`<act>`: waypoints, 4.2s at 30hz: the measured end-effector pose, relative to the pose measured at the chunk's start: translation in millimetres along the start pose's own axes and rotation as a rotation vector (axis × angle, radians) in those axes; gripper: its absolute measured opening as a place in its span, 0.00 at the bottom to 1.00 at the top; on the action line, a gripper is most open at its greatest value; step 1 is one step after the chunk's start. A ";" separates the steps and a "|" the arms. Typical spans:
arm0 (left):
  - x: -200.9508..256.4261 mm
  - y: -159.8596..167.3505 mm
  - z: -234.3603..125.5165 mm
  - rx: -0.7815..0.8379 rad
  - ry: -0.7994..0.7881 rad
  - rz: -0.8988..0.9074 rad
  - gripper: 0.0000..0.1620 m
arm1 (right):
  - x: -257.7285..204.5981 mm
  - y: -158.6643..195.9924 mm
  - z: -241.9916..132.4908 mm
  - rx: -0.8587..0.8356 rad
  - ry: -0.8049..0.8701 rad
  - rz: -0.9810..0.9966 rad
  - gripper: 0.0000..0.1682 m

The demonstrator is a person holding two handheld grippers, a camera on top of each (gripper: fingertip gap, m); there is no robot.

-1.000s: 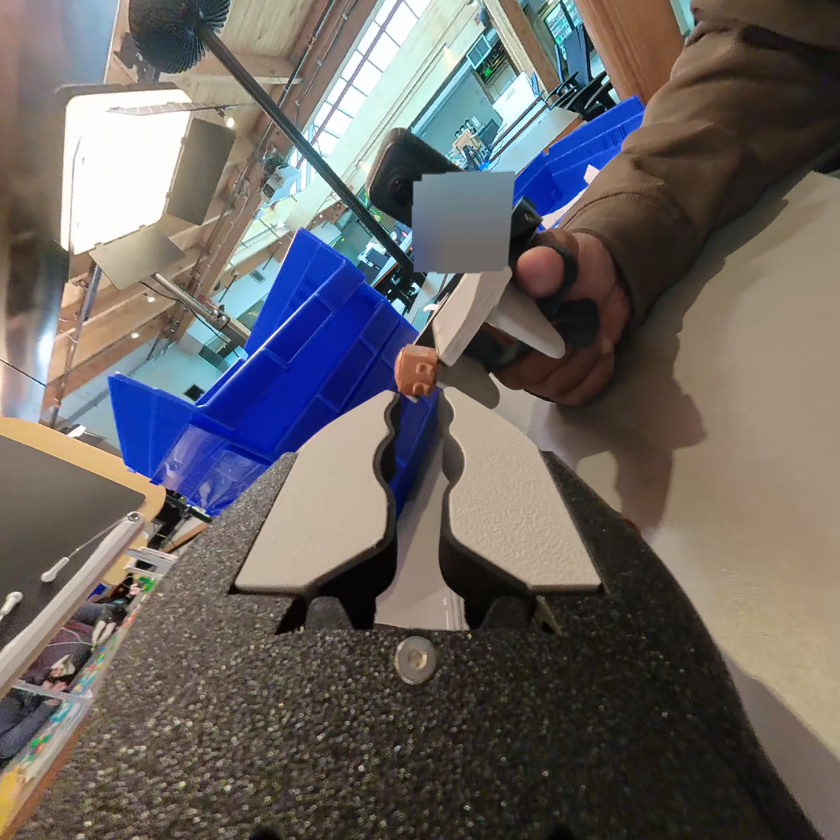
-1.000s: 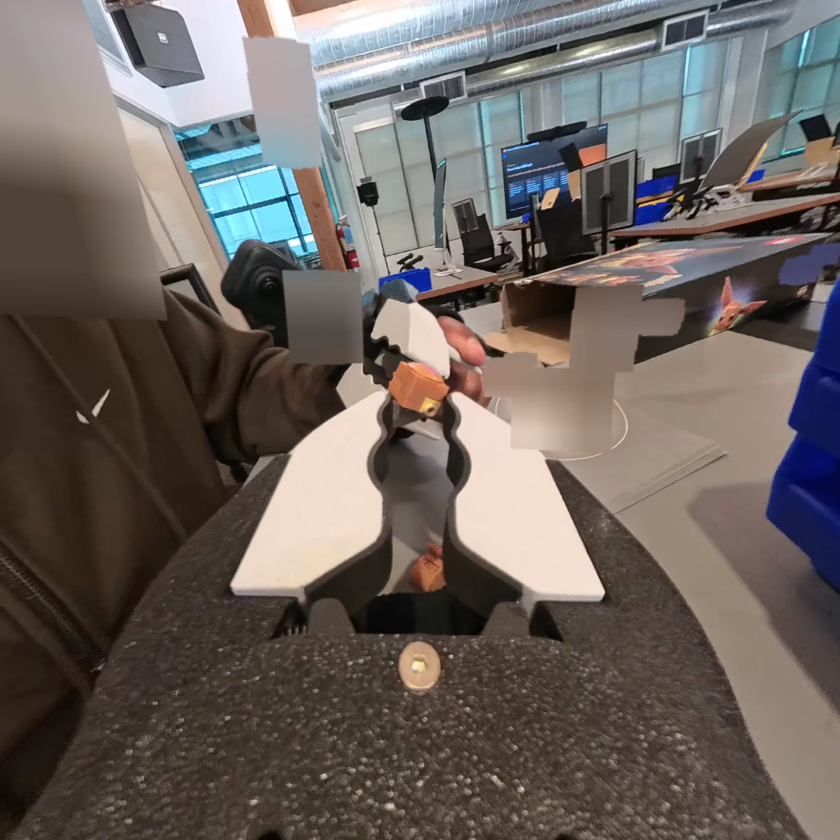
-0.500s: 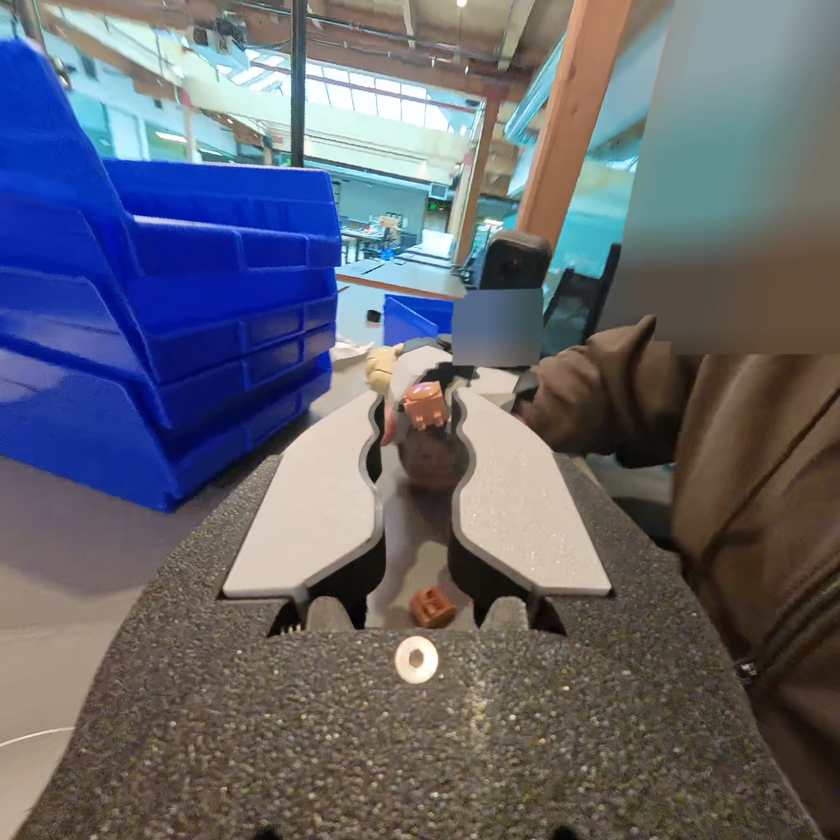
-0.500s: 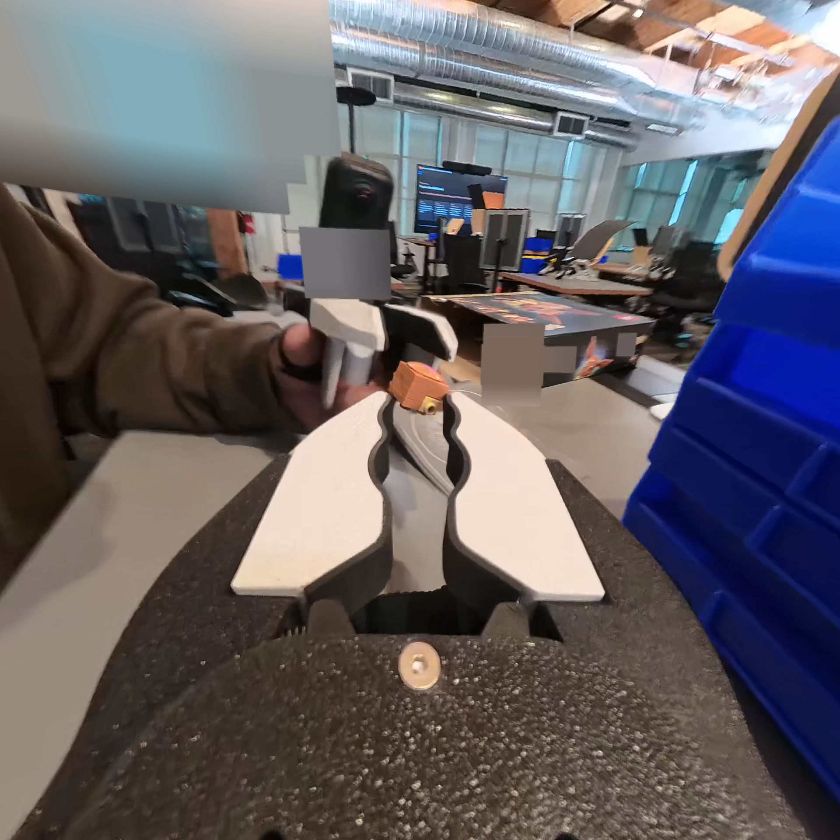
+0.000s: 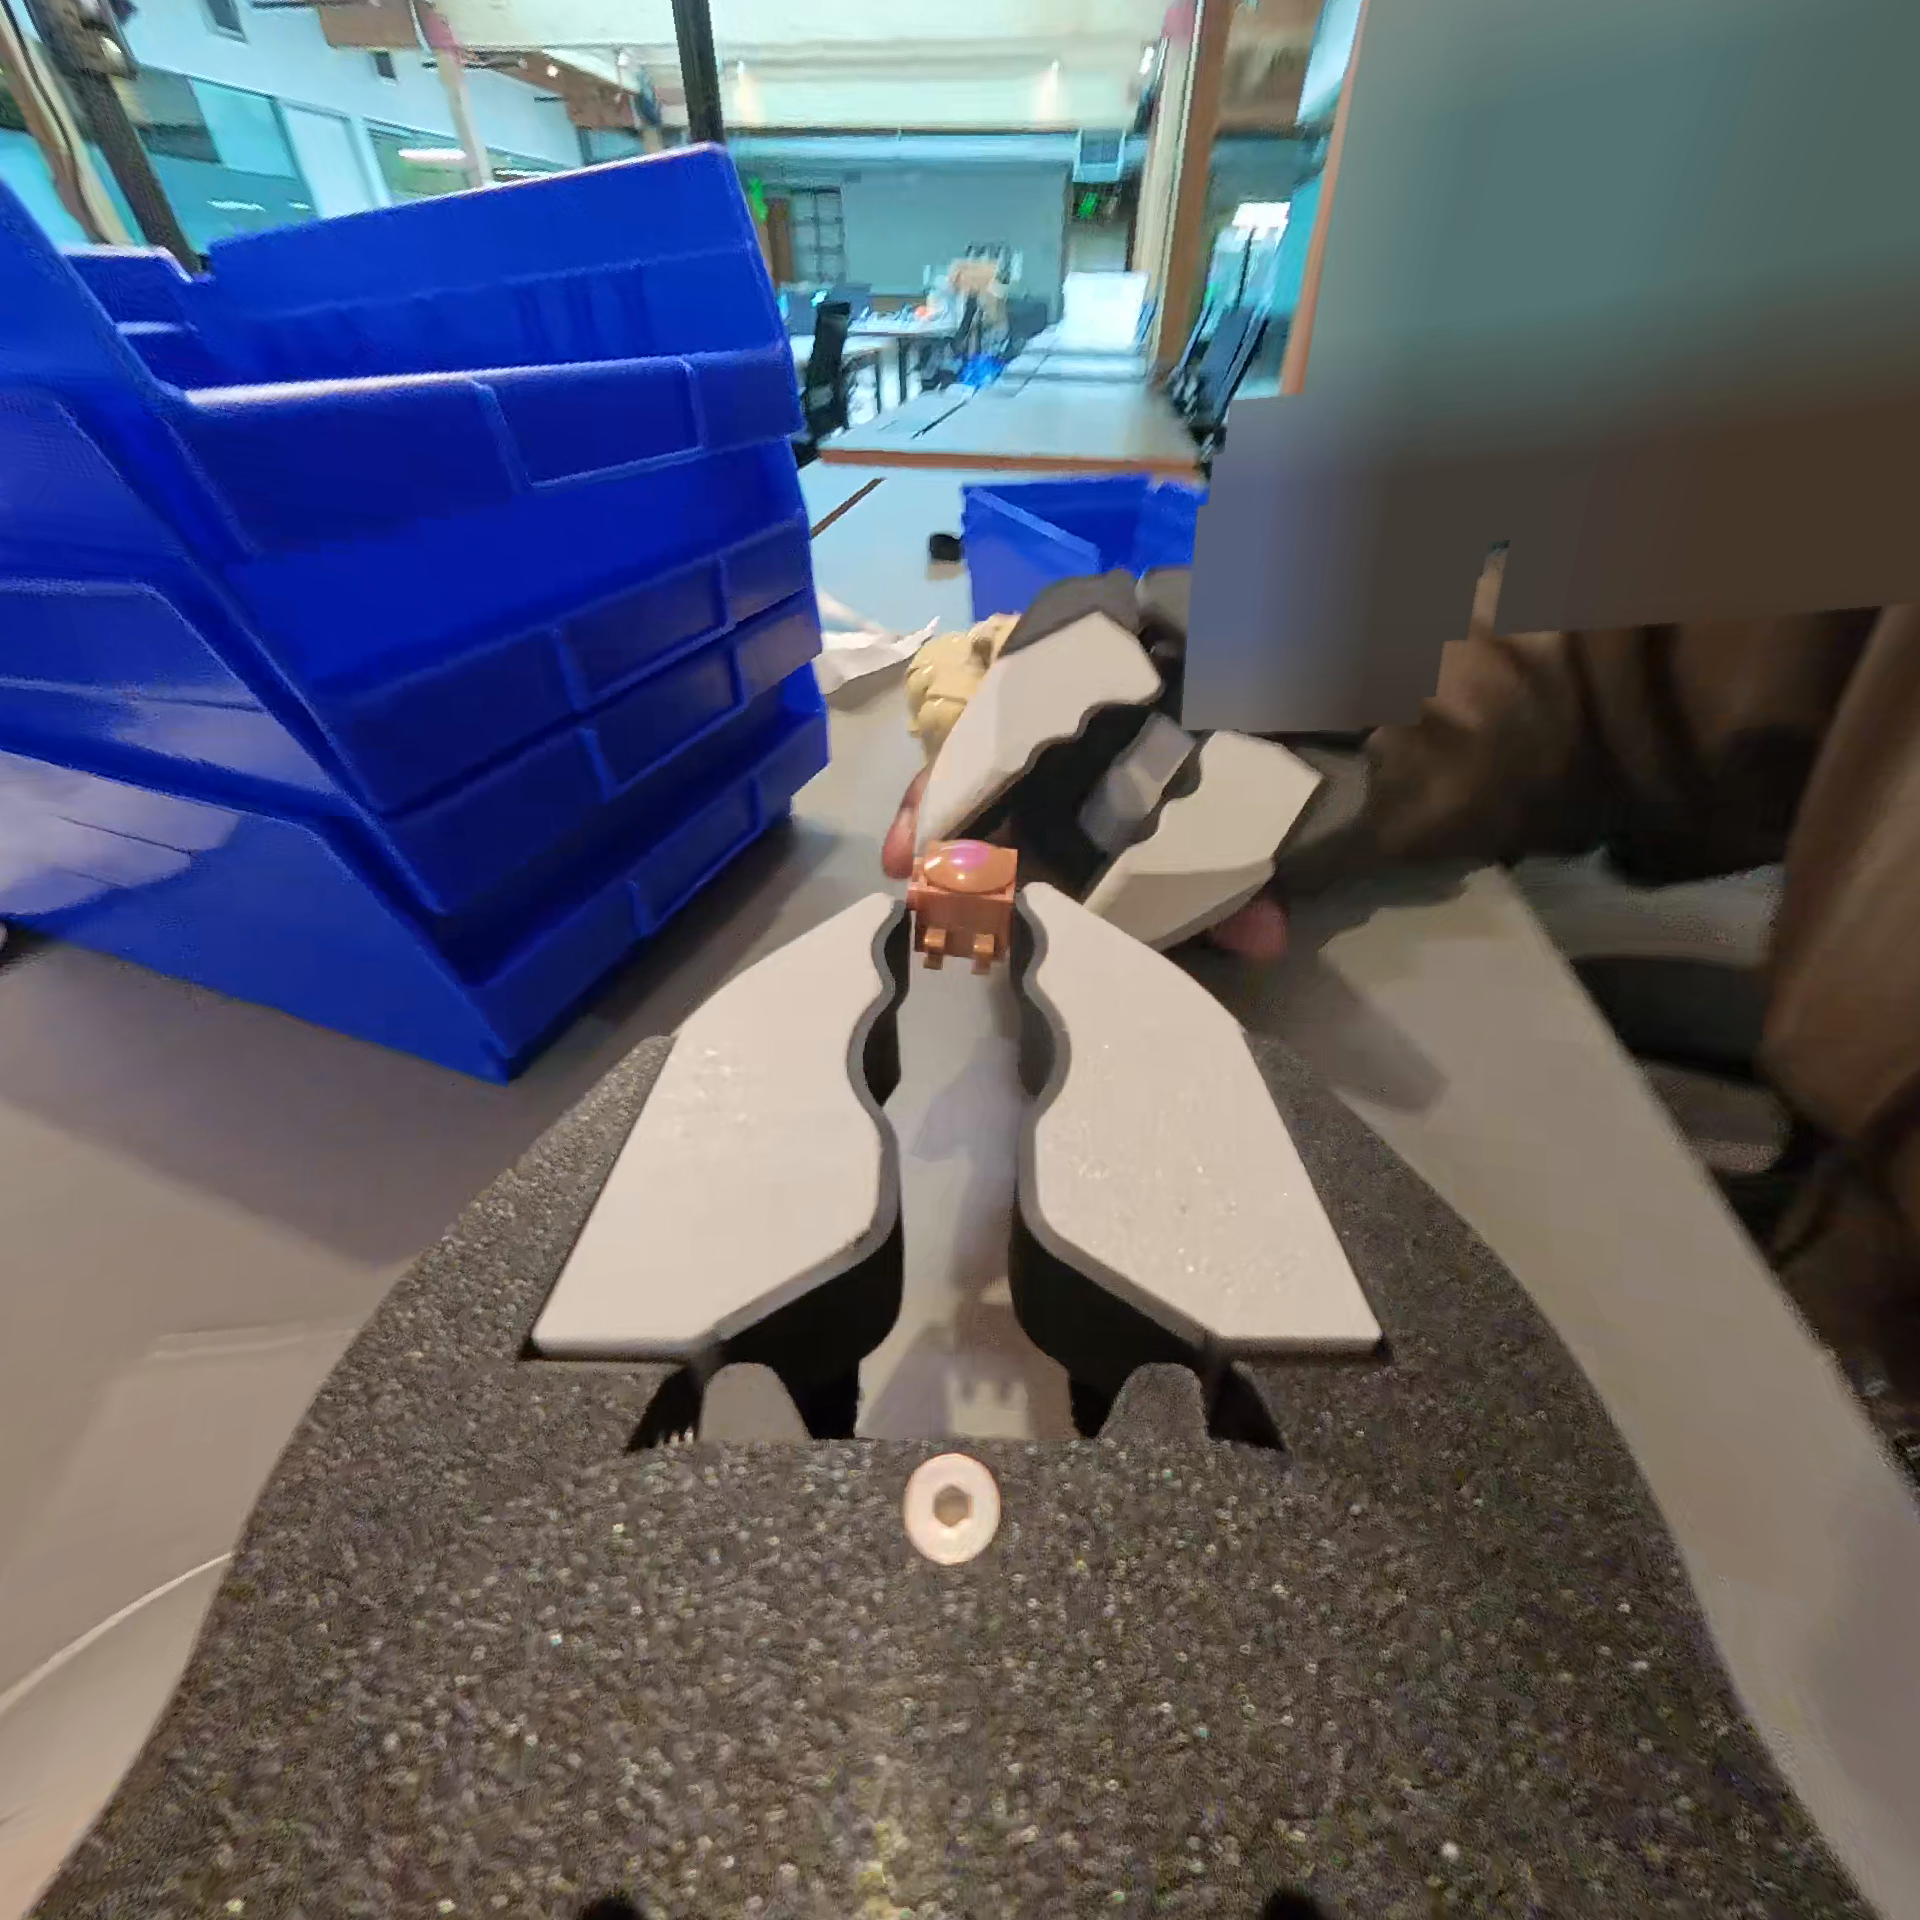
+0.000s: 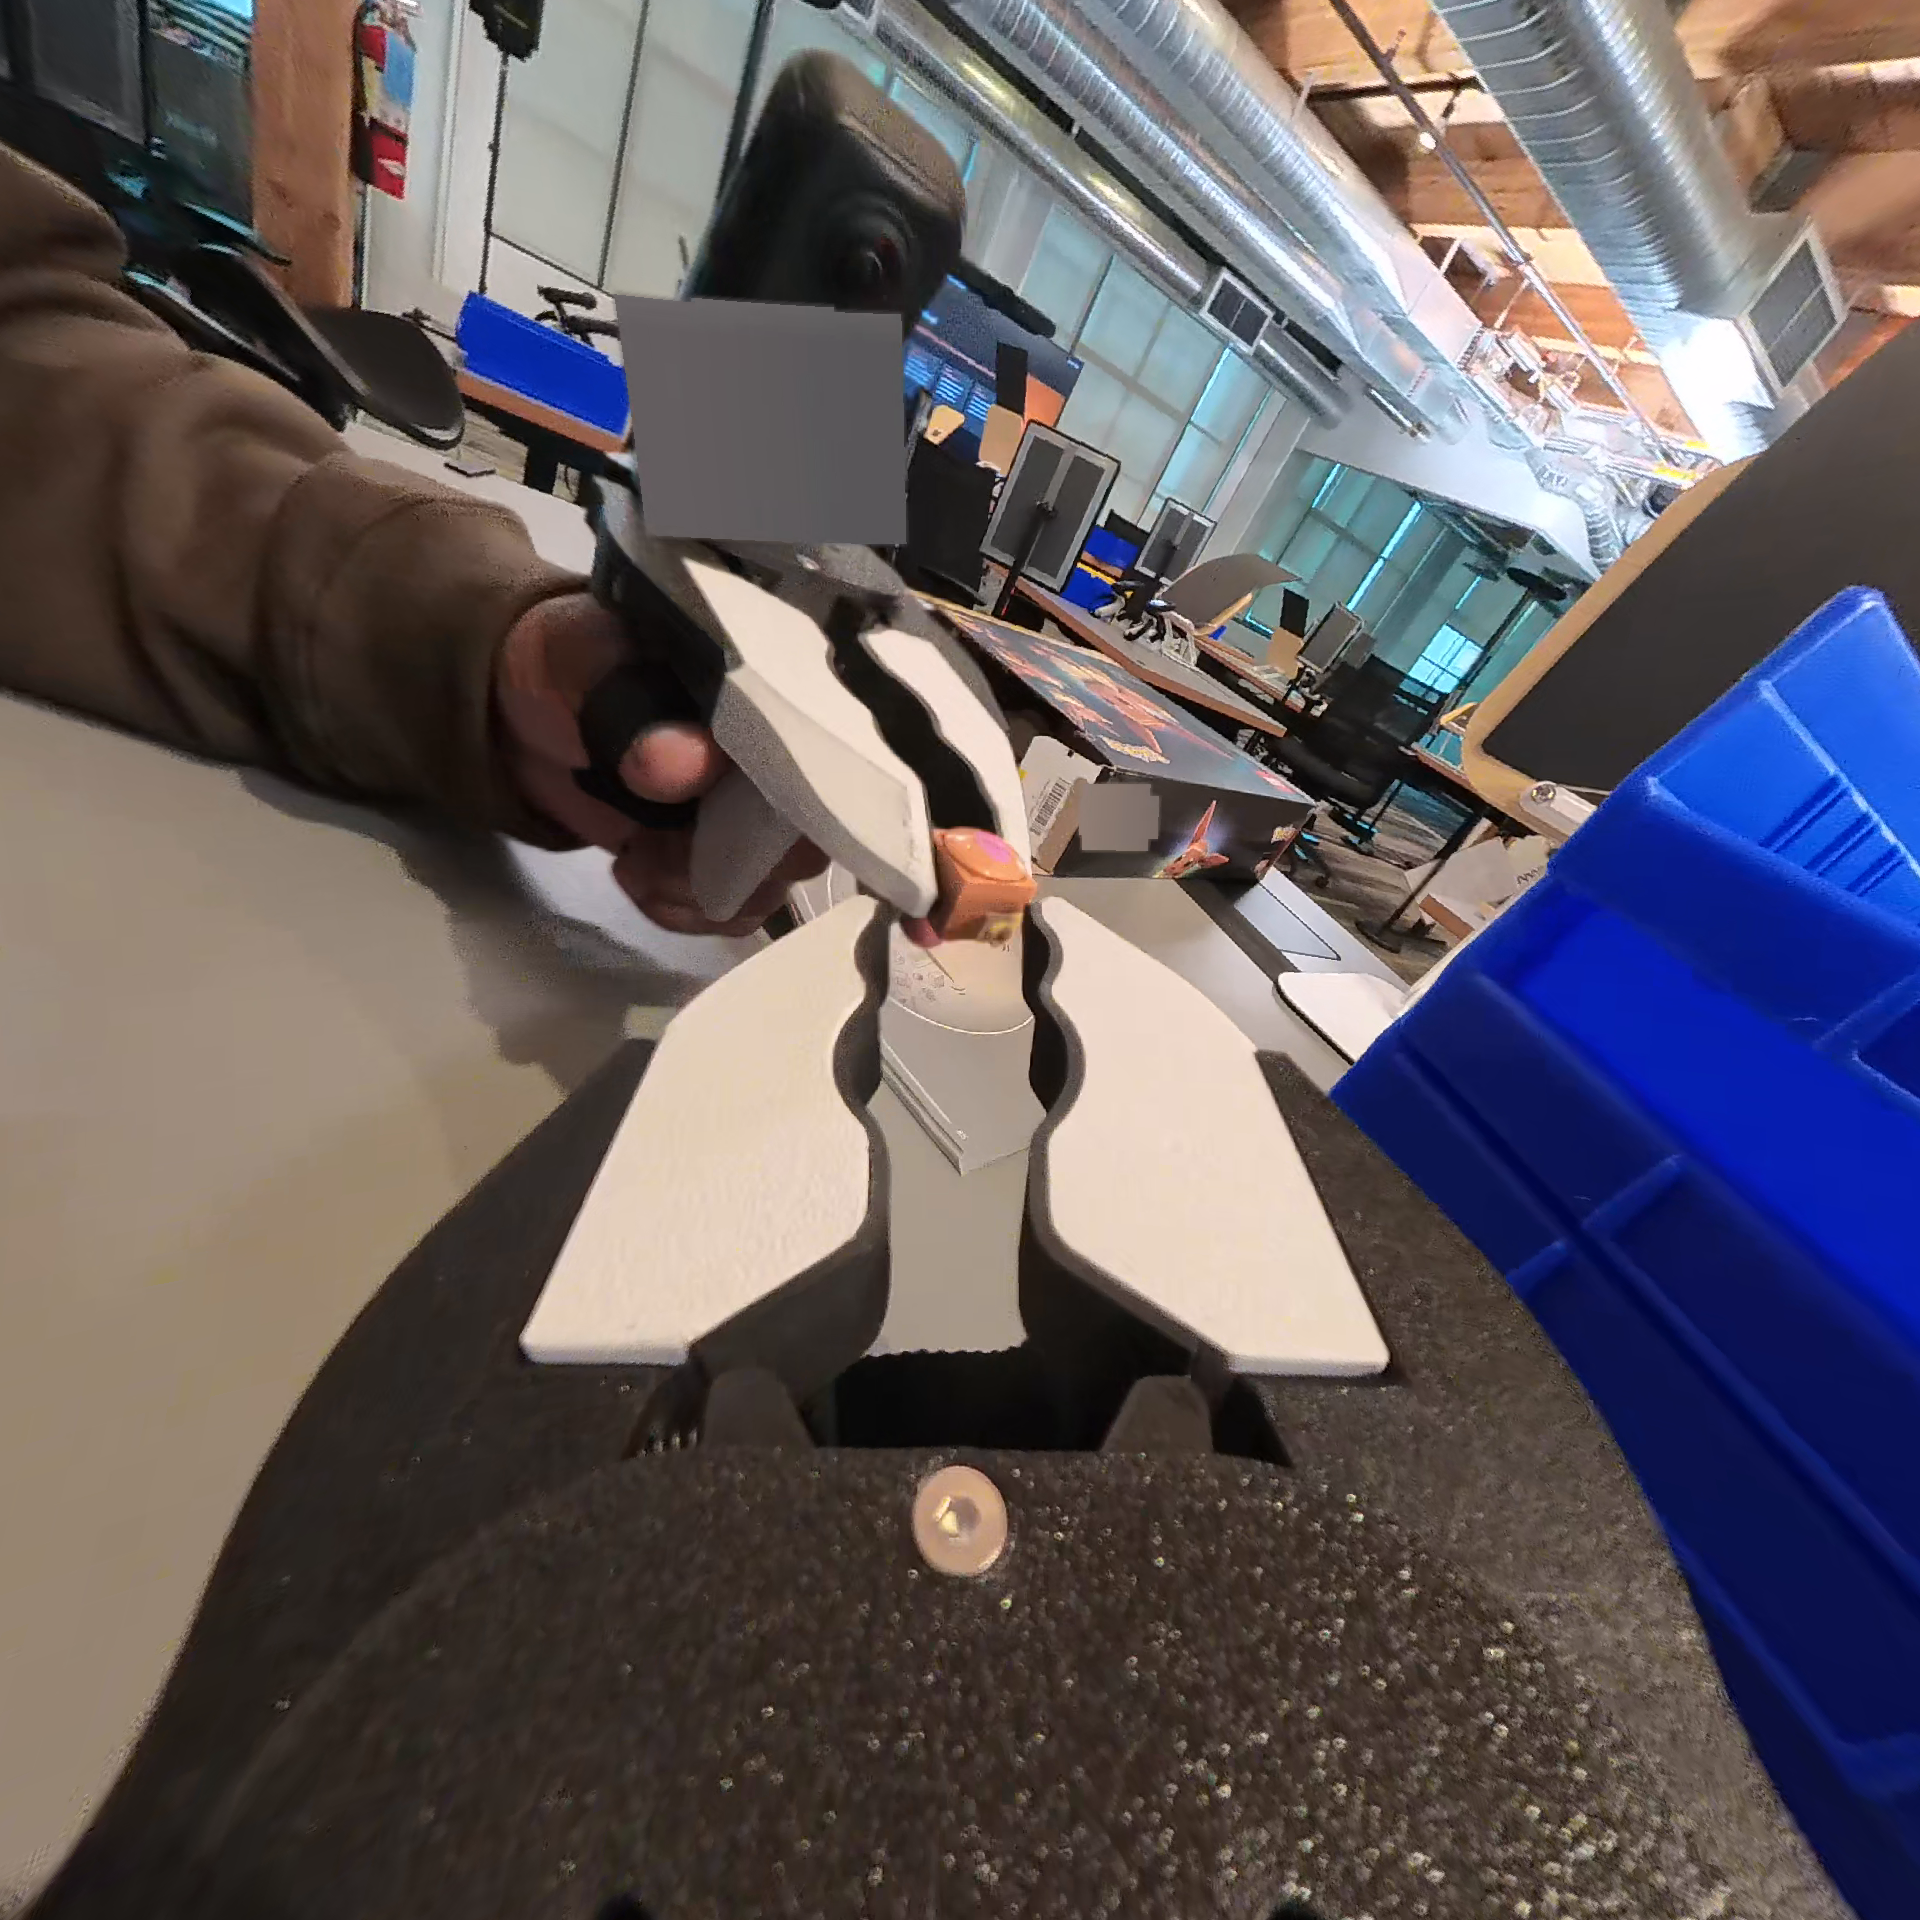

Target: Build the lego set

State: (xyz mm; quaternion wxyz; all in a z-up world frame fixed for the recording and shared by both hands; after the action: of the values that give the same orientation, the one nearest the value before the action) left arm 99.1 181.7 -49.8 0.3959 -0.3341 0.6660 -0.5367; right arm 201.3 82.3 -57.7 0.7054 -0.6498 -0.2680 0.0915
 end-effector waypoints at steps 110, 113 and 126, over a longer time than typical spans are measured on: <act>33.8 25.3 6.9 -0.306 -0.030 0.855 0.14 | -17.1 21.1 -4.5 -0.235 -0.144 -0.276 0.11; 34.5 25.9 7.2 -0.307 -0.027 0.869 0.13 | -17.6 21.2 -4.5 -0.235 -0.146 -0.283 0.11; 41.5 28.7 10.1 -0.404 -0.026 1.030 0.12 | -22.7 26.6 -3.4 -0.280 -0.164 -0.355 0.11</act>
State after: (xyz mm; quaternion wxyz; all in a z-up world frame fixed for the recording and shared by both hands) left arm 88.2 146.9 -86.0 0.5437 -0.0410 0.8279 -0.1310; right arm 189.8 72.2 -89.3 0.5893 -0.6745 -0.4443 -0.0196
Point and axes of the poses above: each gripper's, where its closed fingertips meet, z out along the fingers, y out of its underside, x = y × z across the jaws, the point moved 8 cm from there along -z, back along the fingers, and after that the axes turned 10 degrees about z, right-handed, at the moved point
